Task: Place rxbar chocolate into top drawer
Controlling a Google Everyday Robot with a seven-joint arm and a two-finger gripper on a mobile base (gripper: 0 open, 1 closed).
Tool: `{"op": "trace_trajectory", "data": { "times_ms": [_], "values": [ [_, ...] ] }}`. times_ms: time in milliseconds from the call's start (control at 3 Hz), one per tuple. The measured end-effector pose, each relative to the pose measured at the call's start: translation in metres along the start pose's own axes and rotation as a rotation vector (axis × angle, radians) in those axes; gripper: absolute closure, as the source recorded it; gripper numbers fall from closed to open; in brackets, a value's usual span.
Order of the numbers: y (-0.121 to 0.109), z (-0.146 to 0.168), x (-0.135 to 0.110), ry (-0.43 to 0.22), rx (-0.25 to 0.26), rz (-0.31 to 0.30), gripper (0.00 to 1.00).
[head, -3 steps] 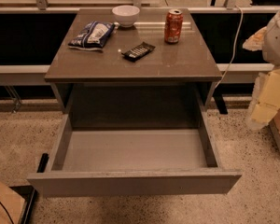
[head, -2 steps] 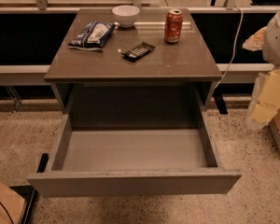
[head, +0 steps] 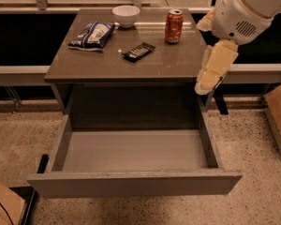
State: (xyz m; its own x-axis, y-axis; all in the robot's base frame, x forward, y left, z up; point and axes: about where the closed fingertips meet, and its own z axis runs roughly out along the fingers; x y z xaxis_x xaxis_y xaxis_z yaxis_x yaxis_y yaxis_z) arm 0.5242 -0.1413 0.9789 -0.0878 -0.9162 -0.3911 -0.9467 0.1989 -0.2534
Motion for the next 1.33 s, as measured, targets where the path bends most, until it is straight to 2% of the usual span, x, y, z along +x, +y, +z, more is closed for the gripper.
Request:
{"op": "trace_trajectory", "data": {
  "times_ms": [333,667,1000,1333],
  "values": [
    [-0.001,0.000,0.000,0.000,0.001,0.001,0.00],
    [-0.001,0.004,0.004,-0.012,0.006,0.038,0.00],
    [-0.028,0.032,-0.016,-0.168,0.034,0.118,0.00],
    [-0.064,0.058,-0.045,-0.285,0.037,0.129,0.00]
  ]
}}
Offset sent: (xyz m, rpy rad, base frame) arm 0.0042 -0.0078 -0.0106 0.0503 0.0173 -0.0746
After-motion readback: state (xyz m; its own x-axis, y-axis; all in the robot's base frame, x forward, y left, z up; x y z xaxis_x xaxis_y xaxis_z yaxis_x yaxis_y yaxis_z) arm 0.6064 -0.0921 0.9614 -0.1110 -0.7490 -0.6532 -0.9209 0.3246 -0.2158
